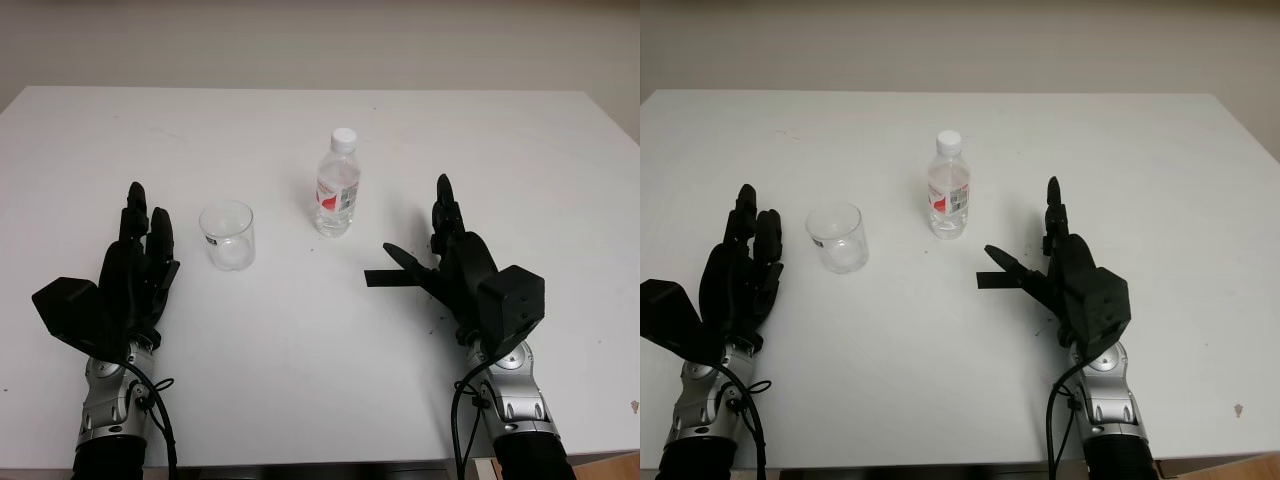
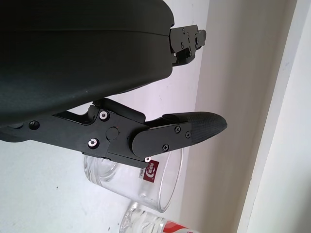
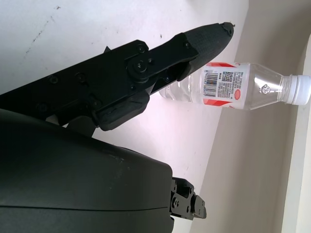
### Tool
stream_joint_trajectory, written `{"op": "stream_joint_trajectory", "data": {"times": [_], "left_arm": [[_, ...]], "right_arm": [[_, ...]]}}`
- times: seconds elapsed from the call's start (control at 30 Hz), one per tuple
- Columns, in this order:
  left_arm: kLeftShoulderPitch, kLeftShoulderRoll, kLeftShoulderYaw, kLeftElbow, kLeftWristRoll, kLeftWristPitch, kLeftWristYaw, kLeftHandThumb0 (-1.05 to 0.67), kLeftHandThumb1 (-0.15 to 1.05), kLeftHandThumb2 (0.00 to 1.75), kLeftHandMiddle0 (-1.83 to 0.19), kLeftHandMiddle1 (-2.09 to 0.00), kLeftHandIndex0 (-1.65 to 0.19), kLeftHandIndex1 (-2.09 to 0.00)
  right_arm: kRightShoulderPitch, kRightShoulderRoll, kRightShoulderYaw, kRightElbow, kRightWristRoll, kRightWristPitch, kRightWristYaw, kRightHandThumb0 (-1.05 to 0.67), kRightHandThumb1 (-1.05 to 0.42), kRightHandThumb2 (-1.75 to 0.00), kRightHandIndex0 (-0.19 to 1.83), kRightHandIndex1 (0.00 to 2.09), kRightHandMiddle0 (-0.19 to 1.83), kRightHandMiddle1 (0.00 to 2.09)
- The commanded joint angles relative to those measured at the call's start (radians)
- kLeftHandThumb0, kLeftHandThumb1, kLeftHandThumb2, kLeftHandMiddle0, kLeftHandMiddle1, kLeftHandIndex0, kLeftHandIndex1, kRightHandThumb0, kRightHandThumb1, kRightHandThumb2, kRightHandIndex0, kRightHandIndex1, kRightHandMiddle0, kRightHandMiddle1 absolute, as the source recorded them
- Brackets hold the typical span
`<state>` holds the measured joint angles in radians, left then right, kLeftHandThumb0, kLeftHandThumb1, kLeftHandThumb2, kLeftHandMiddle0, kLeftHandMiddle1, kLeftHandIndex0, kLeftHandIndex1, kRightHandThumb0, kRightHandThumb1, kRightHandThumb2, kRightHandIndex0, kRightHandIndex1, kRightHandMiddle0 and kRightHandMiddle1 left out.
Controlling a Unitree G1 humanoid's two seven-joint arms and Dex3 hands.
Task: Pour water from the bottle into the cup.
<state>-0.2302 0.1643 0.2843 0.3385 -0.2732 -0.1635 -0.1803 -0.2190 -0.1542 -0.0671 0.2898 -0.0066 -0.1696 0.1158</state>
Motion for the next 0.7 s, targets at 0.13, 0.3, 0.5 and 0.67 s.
{"op": "stream_joint_trajectory", "data": {"times": [0.13, 0.3, 0.5, 0.67], "left_arm": [[-0.004, 0.000, -0.004, 0.017, 0.003, 0.002, -0.004, -0.62, 1.05, 0.54, 0.11, -0.05, 0.13, -0.06], [-0.027, -0.001, 0.000, 0.039, -0.002, 0.003, -0.002, -0.63, 1.05, 0.52, 0.11, -0.05, 0.13, -0.05], [-0.026, -0.004, -0.002, 0.049, 0.008, -0.019, 0.004, -0.62, 1.05, 0.55, 0.10, -0.06, 0.13, -0.06], [-0.026, -0.001, 0.001, 0.053, 0.000, -0.027, -0.006, -0.61, 1.05, 0.55, 0.10, -0.06, 0.13, -0.06]], "right_arm": [[-0.027, 0.003, -0.001, 0.006, 0.023, -0.003, 0.011, -0.90, -0.89, -0.05, -0.19, 0.00, -0.19, 0.00], [-0.051, 0.008, -0.003, 0.048, 0.023, -0.030, 0.003, -0.90, -0.89, -0.05, -0.19, 0.00, -0.19, 0.00], [-0.131, 0.004, 0.023, 0.114, -0.008, -0.072, 0.004, -0.96, -0.91, -0.06, -0.19, 0.00, -0.19, 0.00], [-0.238, 0.009, 0.050, 0.180, -0.027, -0.053, 0.011, -0.98, -0.92, -0.06, -0.19, 0.00, -0.19, 0.00]]}}
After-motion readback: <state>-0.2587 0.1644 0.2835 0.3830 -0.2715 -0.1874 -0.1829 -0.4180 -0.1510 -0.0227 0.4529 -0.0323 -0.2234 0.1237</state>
